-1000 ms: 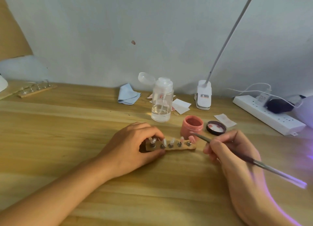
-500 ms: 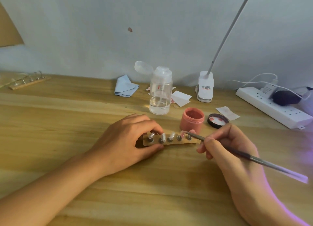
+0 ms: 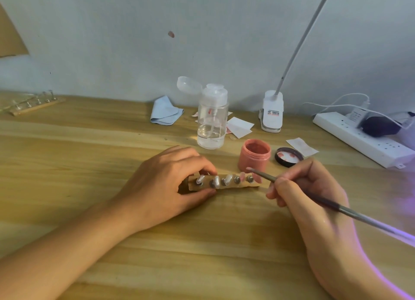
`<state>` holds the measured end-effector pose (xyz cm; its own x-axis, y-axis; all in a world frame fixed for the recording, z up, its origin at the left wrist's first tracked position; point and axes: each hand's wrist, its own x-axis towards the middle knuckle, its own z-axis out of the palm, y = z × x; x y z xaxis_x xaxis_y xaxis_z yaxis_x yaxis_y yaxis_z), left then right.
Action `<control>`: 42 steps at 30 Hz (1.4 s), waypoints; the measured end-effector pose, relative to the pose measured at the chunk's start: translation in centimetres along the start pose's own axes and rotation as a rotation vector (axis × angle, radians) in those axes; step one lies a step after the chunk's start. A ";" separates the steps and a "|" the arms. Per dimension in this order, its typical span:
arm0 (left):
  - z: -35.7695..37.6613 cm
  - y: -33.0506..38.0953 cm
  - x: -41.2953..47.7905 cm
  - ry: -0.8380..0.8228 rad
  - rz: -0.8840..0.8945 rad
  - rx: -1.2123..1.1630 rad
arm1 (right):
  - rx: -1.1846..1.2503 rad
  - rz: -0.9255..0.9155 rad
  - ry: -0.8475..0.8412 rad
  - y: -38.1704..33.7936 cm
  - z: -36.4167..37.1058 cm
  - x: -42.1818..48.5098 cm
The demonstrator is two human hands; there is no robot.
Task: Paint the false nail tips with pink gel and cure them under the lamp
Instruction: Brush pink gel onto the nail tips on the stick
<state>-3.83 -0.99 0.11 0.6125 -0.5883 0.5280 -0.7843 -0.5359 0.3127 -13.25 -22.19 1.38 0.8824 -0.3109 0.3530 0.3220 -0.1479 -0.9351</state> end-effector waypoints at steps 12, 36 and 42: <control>0.1 0.0 0.0 0.013 0.017 0.024 | -0.136 -0.035 -0.038 -0.5 0.5 -0.3; 0.0 0.0 0.0 -0.001 0.018 0.038 | -0.096 0.013 0.015 0.1 0.2 0.1; 0.0 0.3 0.0 0.053 0.040 0.048 | -0.081 -0.035 -0.019 0.1 0.2 0.0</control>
<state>-4.07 -1.10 0.19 0.5739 -0.5772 0.5809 -0.8013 -0.5421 0.2530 -13.17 -21.97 1.26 0.8777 -0.2866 0.3840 0.3247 -0.2336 -0.9165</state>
